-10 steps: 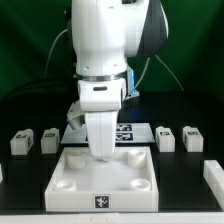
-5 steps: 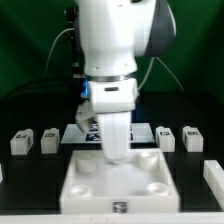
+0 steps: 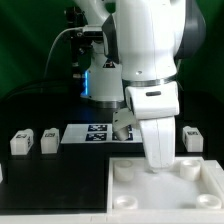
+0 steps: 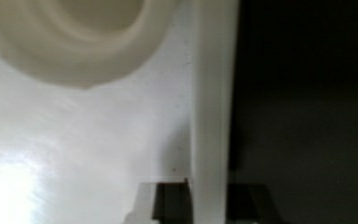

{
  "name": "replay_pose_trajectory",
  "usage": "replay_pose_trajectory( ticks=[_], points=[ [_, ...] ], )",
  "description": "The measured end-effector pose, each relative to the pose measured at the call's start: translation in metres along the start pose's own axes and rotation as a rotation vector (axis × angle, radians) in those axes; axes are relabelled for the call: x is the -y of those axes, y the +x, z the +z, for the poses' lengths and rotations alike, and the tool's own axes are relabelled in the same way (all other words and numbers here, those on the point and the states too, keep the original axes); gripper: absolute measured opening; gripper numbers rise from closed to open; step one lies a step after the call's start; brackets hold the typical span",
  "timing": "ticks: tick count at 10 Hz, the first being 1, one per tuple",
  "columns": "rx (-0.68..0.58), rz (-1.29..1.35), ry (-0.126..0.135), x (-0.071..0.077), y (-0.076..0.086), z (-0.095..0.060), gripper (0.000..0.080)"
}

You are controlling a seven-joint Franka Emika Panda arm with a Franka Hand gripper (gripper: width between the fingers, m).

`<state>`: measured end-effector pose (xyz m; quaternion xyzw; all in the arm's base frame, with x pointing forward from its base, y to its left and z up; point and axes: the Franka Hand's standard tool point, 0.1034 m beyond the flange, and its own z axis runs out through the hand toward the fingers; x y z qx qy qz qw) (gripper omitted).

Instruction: Assemble one leg

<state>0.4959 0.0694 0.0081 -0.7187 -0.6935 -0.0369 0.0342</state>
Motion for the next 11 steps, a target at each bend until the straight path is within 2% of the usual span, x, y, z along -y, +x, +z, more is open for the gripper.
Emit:
replay_pose_trajectory(
  ticks=[3,4,6,7,8,9,11],
  points=[
    [0.001,-0.015,0.009,-0.0004,-0.0003,-0.0002,0.0058],
    [0.001,-0.014,0.009,-0.0003,-0.0007,0.0,0.0146],
    [0.001,-0.013,0.009,-0.0003,-0.0012,0.0,0.0421],
    [0.001,-0.012,0.009,-0.0003,-0.0014,0.0,0.0421],
    [0.001,-0.012,0.009,-0.0003,-0.0015,0.0001,0.0585],
    [0.001,-0.012,0.009,-0.0003,-0.0016,0.0001,0.063],
    [0.001,-0.011,0.009,-0.0002,-0.0019,0.0001,0.0646]
  ],
)
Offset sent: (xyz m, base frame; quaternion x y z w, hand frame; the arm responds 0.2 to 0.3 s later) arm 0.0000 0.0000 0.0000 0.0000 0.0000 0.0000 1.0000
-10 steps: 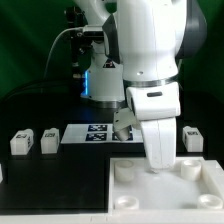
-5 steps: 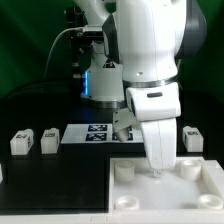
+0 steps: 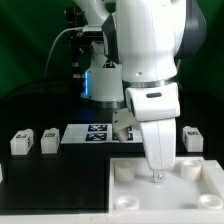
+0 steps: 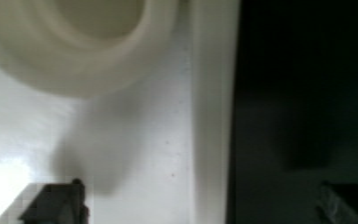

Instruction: Assemble one leg

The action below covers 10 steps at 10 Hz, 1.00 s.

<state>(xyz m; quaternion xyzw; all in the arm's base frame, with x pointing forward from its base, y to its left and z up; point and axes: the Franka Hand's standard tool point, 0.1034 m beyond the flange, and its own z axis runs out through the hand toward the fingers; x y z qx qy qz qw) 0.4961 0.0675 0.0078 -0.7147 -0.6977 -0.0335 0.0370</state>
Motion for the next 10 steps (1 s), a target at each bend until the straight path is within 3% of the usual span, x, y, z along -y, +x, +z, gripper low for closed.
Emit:
replay_pose_trajectory(
  ticks=[6,8,10],
  points=[
    [-0.001,0.064,-0.002,0.0,0.001,-0.002,0.0648],
    [0.0,0.323,-0.037,0.003,0.018,-0.029,0.0648],
    [-0.006,0.575,-0.055,0.008,0.037,-0.041,0.0648]
  ],
)
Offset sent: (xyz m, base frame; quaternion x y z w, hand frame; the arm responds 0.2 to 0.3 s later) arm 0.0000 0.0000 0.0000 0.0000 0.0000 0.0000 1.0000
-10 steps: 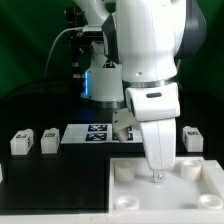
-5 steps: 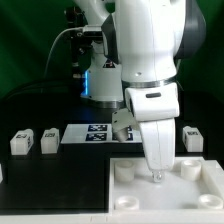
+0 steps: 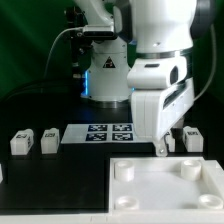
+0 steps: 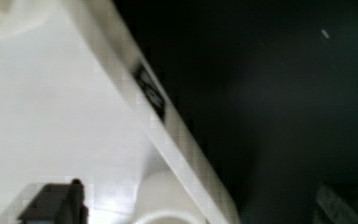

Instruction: Assemble one leg

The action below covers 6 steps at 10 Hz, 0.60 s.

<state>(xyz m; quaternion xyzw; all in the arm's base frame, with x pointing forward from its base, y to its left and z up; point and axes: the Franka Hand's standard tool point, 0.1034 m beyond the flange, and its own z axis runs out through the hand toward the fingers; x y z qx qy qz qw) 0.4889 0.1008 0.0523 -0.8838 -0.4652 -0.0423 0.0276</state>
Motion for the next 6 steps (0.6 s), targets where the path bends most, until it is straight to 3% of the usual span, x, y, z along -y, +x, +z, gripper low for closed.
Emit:
replay_pose_trajectory(
  ticks=[2,3,5,6],
  points=[
    [-0.025,0.332,-0.011,0.019,0.019,-0.004,0.0648],
    [-0.026,0.392,-0.007,0.019,0.019,-0.003,0.0648],
    [-0.034,0.724,0.02,0.026,0.023,-0.002,0.0648],
    [-0.022,0.88,0.036,0.042,0.026,0.002,0.0648]
  ],
)
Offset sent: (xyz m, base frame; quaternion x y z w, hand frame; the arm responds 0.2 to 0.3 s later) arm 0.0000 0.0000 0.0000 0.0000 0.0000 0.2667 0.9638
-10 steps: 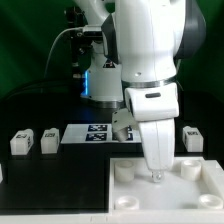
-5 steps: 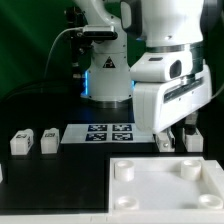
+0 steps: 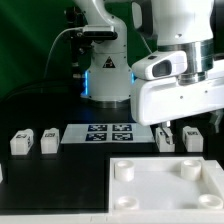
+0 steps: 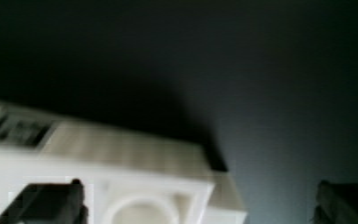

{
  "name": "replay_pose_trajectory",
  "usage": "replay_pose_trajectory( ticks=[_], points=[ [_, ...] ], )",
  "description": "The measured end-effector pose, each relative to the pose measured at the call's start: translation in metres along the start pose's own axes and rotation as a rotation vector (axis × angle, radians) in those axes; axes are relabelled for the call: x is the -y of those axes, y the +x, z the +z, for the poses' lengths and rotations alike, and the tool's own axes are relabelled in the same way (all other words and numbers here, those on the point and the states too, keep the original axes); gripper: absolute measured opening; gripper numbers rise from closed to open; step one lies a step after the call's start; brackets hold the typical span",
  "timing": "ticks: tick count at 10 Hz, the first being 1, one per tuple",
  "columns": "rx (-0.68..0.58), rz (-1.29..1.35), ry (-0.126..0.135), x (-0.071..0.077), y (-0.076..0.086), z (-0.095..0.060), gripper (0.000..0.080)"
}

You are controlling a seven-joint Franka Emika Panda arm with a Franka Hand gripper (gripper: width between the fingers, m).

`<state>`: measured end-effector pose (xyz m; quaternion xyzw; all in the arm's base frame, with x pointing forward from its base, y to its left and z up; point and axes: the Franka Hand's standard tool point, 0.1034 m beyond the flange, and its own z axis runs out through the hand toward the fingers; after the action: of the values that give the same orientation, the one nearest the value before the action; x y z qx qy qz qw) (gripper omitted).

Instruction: Assemble one leg

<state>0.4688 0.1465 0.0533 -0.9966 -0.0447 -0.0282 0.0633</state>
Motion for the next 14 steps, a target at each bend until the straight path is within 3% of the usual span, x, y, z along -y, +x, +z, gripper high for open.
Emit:
replay_pose_trajectory(
  ticks=[2,4,8,10,11,14],
  points=[
    [0.014,0.059,0.006,0.016,-0.01,0.004,0.0648],
    [0.042,0.059,0.011,0.005,-0.012,0.007,0.0648],
    [0.542,0.114,0.004,0.016,-0.034,0.003,0.0648],
    [0.797,0.11,0.016,0.021,-0.038,0.002,0.0648],
    [0.88,0.105,0.025,0.023,-0.037,0.004,0.0648],
    [0.88,0.107,0.03,0.022,-0.035,0.008,0.0648]
  ],
)
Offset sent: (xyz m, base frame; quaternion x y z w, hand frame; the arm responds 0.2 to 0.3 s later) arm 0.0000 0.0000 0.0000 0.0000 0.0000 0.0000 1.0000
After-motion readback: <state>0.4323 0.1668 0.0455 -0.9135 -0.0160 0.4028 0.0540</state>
